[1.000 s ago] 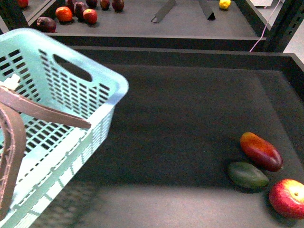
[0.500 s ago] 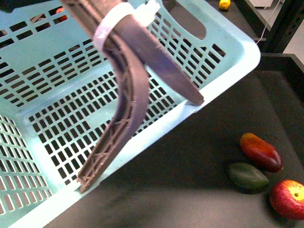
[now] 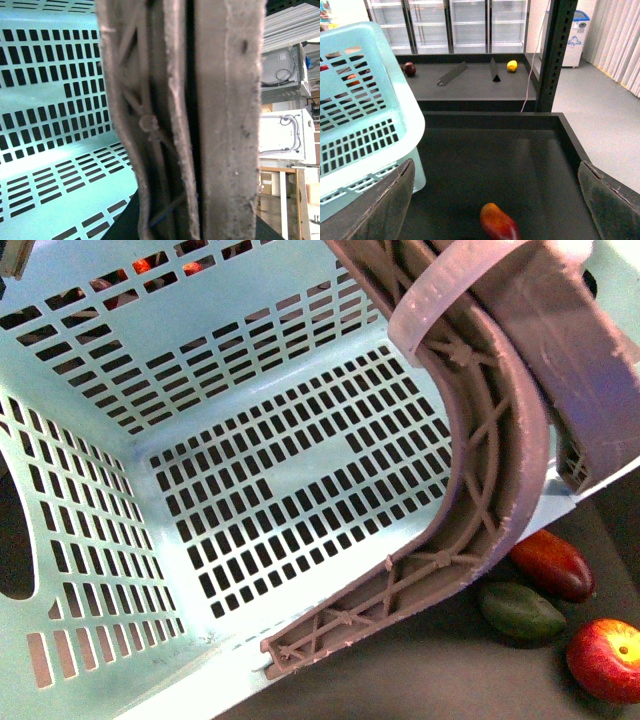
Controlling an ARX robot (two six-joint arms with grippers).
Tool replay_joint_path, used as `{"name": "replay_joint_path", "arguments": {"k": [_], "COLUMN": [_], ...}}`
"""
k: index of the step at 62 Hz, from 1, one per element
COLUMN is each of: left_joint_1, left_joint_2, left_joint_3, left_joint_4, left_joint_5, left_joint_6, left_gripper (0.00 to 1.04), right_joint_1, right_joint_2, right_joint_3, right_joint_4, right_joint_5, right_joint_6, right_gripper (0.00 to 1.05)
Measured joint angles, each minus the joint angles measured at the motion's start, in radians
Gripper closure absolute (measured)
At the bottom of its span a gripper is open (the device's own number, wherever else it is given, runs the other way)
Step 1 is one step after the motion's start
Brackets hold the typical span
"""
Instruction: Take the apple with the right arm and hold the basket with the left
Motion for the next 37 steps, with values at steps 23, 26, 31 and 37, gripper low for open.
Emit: {"name": "replay_joint_path", "arguments": {"k": [23, 26, 31, 37], "left_joint_1": [0.002, 0.002, 0.002, 0.002], "left_joint_2": [0.000, 0.000, 0.001, 0.001], "left_joint_3": [0.000, 0.000, 0.000, 0.000], "left_joint_4": [-0.001, -0.001, -0.001, -0.001], "left_joint_5": [-0.003, 0.001, 0.000, -0.004], "left_joint_6": [0.006, 0.006, 0.005, 0.009], "left_gripper": [0.89, 0.89, 0.89, 0.89], "right_joint_1": [0.000, 0.010, 0.029, -0.006], "right_joint_2": [0.000, 0.019, 0.204, 0.348], "right_joint_3": [0.000, 0.012, 0.116, 0.124], "right_joint_4": [0.000, -0.038, -0.288, -0.292], "right_joint_5": [0.000, 0.038, 0.219, 0.218], "right_joint_6": [0.000, -0.010, -0.037, -0.063], "right_gripper": [0.09, 0.09, 0.09, 0.09]}}
